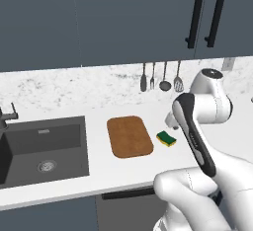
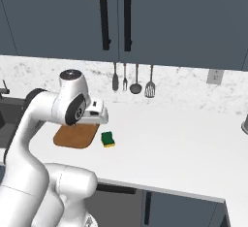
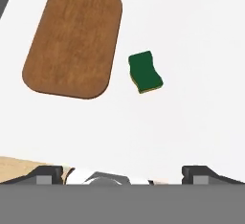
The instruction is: Pick up the sponge from the counter and clean the cutting board by briefly scrubbing or pressing down on the cutting board. Once finished, release the sponge.
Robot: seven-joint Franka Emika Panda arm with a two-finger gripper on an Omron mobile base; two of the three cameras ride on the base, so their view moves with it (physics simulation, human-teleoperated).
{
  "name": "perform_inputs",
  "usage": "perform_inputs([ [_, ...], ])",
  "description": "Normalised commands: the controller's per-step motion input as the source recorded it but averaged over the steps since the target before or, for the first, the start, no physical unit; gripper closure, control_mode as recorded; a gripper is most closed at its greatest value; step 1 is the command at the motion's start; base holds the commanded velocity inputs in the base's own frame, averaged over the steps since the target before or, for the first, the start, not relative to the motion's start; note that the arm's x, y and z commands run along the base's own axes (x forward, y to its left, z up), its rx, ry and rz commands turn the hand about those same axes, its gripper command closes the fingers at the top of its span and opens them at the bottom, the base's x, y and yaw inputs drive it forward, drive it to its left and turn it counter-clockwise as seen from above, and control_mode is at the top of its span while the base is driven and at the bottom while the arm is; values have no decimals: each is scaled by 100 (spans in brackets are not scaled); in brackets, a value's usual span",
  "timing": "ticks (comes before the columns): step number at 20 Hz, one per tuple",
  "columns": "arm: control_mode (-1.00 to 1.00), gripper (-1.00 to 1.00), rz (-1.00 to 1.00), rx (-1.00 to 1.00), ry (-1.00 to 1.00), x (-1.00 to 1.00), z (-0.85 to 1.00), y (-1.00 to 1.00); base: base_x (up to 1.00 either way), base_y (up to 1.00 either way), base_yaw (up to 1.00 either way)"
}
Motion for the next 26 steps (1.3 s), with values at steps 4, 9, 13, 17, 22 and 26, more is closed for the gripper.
perform_inputs([
  [4, -100, -100, 14, 0, 0, 85, -100, -6, 0, 0, 0],
  [9, -100, -100, 9, 0, 1, 94, -59, -10, 0, 0, 0],
  [13, -100, -100, 6, -3, 19, 54, -14, -23, 0, 0, 0],
  [17, -100, -100, 3, -11, 19, 32, -6, -5, 0, 0, 0],
  [22, -100, -100, 1, -9, 6, 24, -18, 0, 0, 0, 0],
  [26, -100, -100, 3, -2, 0, 10, -44, 0, 0, 0, 0],
])
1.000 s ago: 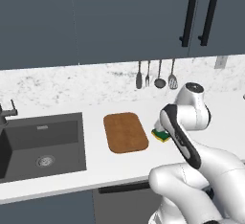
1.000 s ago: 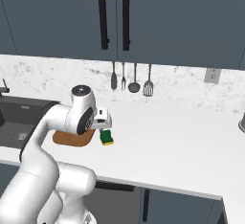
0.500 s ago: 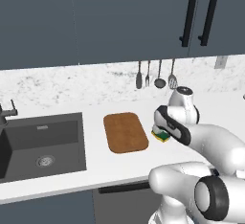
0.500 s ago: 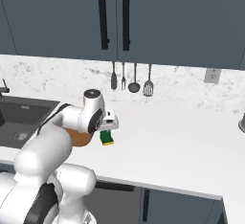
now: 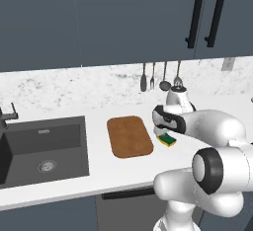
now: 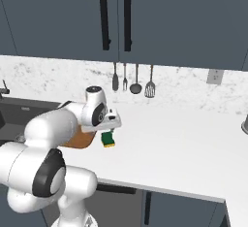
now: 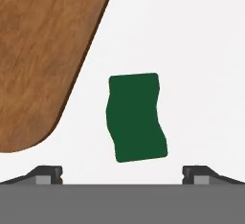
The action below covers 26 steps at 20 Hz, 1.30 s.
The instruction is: Pick up the sponge from the counter and clean the cutting board by briefly scrubbing or pressing down on the cutting board. Once finished, release the sponge.
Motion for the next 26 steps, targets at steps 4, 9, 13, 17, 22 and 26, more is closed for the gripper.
perform_inputs([
  [4, -100, -100, 1, 0, 0, 6, -42, -1, 0, 0, 0],
  [9, -100, -100, 0, 0, -1, 8, -20, 0, 0, 0, 0],
  [13, -100, -100, 1, 0, 0, 12, -30, 0, 0, 0, 0],
  [17, -100, -100, 2, 0, -1, 14, -26, 0, 0, 0, 0],
  [22, -100, -100, 3, 0, -4, 13, -31, -1, 0, 0, 0],
  [26, -100, -100, 4, 0, -3, 4, -48, -1, 0, 0, 0],
])
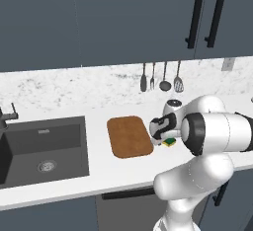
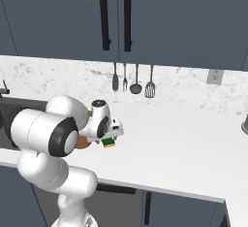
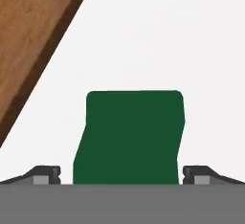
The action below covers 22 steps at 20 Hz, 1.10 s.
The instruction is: Pick up the sponge from the counter and clean the cutting board by briefly scrubbing or pressing down on the cutting board. Once finished, release the sponge.
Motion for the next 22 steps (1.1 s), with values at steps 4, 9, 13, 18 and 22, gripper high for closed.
perform_inputs([
  [4, -100, -100, 5, 0, -4, 0, -57, 0, 0, 0, 0],
  [9, -100, 100, 6, -1, -4, 0, -56, 0, 0, 0, 0],
  [13, -100, 100, 4, 0, -9, -1, -40, 0, 0, 0, 0],
  [18, -100, 100, 0, 0, -19, -34, 8, 3, 0, 0, 0],
  [22, -100, 100, 0, -3, -27, -44, 67, 25, 0, 0, 0],
])
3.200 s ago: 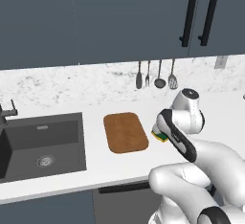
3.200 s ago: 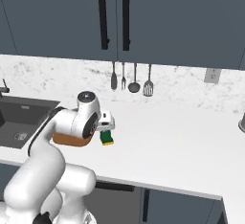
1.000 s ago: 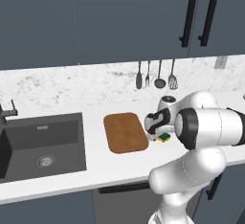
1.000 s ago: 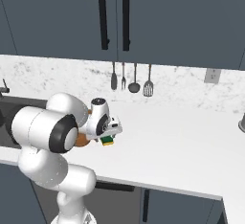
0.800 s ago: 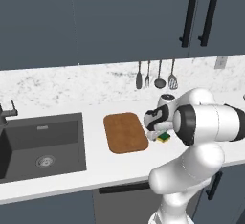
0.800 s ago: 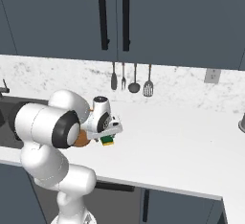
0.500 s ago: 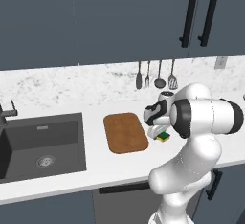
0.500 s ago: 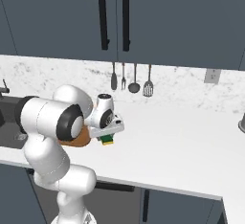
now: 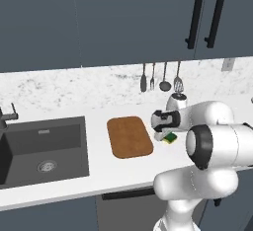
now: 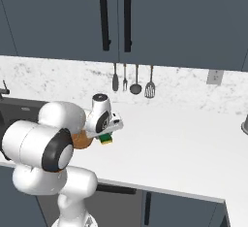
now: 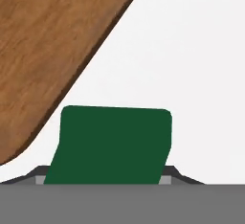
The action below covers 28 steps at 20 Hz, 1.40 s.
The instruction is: Pick up the sponge from the counter and clean the cutting board by briefly scrubbing or pressing down on the cutting board. Once finished, release the sponge.
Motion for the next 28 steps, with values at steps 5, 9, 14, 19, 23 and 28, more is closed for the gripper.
perform_inputs([
  [5, -100, 100, 0, -5, -17, -37, 82, 53, 0, 0, 0],
  [9, -100, 100, 0, -1, -2, -15, 53, 77, 0, 0, 0],
  [14, -100, 100, 0, 0, 0, -4, 35, 59, 0, 0, 0],
  [19, -100, 100, 0, 0, 3, -1, 4, 43, 0, 0, 0],
  [23, -100, 100, 0, 2, 10, 0, -1, 41, 0, 0, 0],
  [28, -100, 100, 0, 2, 8, 0, 0, 39, 0, 0, 0],
])
